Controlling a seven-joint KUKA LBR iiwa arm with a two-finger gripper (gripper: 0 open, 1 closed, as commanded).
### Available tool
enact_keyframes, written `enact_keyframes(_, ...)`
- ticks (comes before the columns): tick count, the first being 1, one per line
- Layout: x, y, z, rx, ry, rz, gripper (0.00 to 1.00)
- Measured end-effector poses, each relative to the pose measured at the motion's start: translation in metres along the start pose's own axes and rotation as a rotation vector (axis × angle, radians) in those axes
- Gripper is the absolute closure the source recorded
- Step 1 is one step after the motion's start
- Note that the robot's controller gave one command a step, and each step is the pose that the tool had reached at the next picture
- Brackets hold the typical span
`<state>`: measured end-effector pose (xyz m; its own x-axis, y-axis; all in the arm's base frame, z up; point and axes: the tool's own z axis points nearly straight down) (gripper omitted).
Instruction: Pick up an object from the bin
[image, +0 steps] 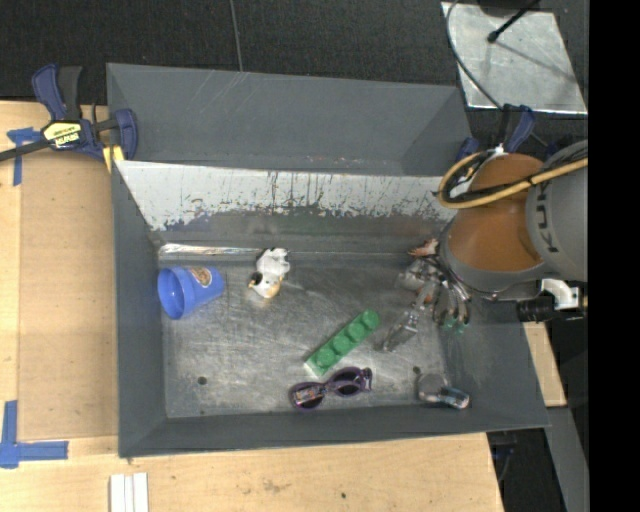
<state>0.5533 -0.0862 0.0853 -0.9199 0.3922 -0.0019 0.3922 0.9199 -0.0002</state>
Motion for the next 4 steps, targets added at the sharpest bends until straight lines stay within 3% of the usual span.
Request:
enact_keyframes(1, -0.008, 0.014, 0.004, 0.0, -0.004, -0.352, 0.0)
enact_keyframes(2, 0.043, 0.032, -0.002, -0.001, -0.002, -0.418, 0.0)
enact_keyframes(3, 0.007, 0.071, 0.001, -0.001, -0.003, -0.776, 1.0)
enact_keyframes(4, 0.007, 0.071, 0.001, -0.001, -0.003, -0.777, 1.0)
